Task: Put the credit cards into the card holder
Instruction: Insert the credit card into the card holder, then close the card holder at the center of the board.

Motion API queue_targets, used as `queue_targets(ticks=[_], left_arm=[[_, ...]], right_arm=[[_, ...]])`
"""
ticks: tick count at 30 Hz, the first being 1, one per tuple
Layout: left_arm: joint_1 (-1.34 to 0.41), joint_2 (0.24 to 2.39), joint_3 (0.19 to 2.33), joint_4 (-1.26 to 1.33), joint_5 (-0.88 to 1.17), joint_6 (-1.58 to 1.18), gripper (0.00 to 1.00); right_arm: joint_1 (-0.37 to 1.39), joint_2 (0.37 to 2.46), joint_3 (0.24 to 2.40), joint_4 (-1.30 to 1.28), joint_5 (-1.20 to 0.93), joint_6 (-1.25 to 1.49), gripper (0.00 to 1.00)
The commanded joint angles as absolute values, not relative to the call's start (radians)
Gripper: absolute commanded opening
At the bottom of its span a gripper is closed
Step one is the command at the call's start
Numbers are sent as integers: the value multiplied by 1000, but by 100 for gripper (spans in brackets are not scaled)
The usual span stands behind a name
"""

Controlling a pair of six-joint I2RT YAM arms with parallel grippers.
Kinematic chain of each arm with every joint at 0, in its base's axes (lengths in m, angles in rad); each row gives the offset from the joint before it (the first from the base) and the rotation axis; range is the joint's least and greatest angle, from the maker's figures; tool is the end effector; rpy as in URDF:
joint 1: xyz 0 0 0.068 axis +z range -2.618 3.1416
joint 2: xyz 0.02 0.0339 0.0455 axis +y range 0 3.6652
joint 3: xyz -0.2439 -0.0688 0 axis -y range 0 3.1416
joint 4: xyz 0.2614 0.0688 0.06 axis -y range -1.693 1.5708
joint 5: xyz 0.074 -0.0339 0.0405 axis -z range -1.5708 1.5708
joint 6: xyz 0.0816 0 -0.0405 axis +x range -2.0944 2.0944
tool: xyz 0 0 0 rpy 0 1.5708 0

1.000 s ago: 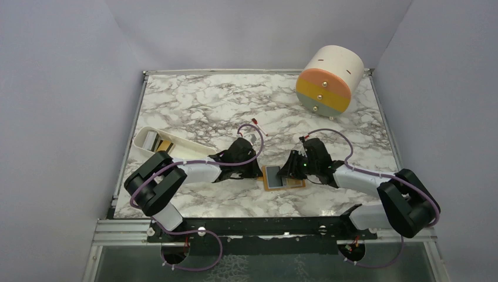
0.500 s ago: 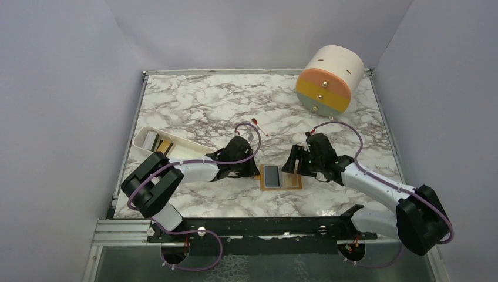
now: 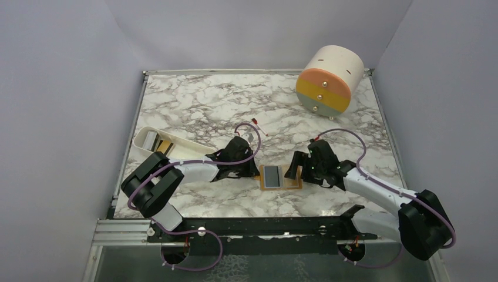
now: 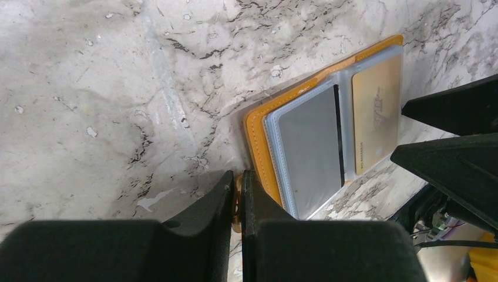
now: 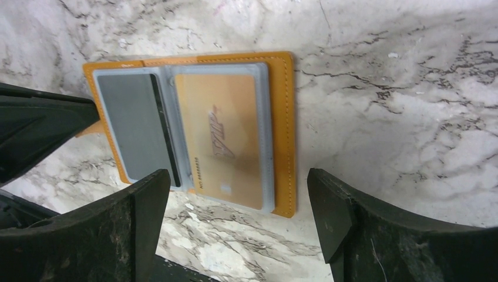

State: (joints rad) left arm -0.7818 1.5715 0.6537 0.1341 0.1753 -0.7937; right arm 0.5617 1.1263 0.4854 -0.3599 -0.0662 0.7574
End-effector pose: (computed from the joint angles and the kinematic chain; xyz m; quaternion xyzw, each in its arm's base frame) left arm 0.2284 -0.2468 0.0773 0.0281 0.9202 -0.3278 0.2122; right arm 0.2040 0.1347 0.0946 0.0844 0.9555 0.1973 0.2026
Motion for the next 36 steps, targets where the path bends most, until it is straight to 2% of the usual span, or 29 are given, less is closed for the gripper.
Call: queue_targets(ticks=[1, 11, 36], left_arm=[[-781, 1566, 637, 163, 213, -787, 0], [-781, 1572, 621, 191, 227, -810, 0], [-781, 1590, 620, 204, 228, -816, 0]], right_arm=[[561, 1117, 458, -328, -58, 780, 88], [561, 1069, 392, -147, -209, 844, 88], [561, 934, 373, -23, -348, 901, 81]])
